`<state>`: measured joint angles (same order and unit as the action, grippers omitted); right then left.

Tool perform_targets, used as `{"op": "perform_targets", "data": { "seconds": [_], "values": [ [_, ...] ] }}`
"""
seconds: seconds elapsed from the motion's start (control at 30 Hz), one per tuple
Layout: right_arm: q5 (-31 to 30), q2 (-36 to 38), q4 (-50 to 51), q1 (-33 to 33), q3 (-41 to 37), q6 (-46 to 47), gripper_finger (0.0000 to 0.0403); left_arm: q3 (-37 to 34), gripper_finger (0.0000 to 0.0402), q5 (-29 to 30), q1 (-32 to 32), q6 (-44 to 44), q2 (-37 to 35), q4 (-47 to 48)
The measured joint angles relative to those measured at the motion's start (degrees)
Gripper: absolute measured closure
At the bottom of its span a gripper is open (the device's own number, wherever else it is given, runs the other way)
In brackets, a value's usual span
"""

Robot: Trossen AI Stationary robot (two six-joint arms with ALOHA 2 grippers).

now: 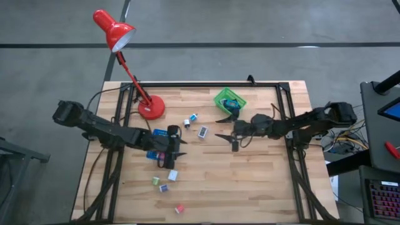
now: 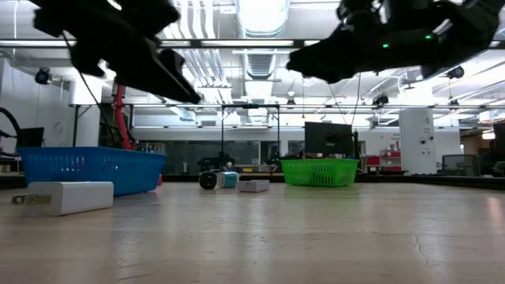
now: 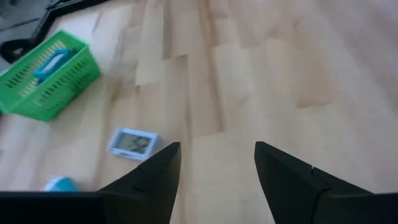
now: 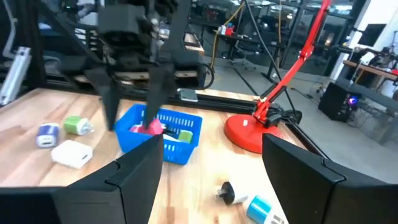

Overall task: Pick & Place Office items
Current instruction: Put the white black charger adapter into the blue basket

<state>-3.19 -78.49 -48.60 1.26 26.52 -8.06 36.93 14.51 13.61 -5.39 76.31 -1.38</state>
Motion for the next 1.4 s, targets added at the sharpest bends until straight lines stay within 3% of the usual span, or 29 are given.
{"op": "perform_targets", "data": {
  "seconds": [0.23,0.43,0.6,0.73,0.97,1.17,1.4],
  "values": [
    [0.03,7.59,0.39,-0.24,-5.86,0.38,0.0140,5.57,0.0193,3.60,-5.26,-9.12,8.94,2.68],
    [0.03,10.30,-0.02,-0.24,-8.58,0.20,0.0140,11.12,0.0193,8.13,-8.00,-14.99,14.30,11.31],
    [0.16,10.64,-0.10,-0.24,-10.09,0.05,0.0140,16.48,0.0187,7.62,-9.99,-15.65,16.97,20.07],
    [0.16,10.31,0.04,-0.24,-10.75,-0.08,0.0140,19.19,0.0155,6.03,-11.36,-15.85,18.41,26.82],
    [0.17,10.29,0.13,-0.24,-11.12,-0.54,0.0140,19.15,0.0104,5.87,-12.87,-22.99,18.84,27.12],
    [0.17,10.29,0.11,-0.24,-11.19,-1.35,0.0140,19.10,0.0103,5.72,-15.34,-25.46,19.35,26.61],
    [0.16,10.29,0.12,-0.24,-11.19,-1.63,0.0140,19.07,0.0103,1.51,-19.17,-26.24,22.40,24.74]
  ]
}}
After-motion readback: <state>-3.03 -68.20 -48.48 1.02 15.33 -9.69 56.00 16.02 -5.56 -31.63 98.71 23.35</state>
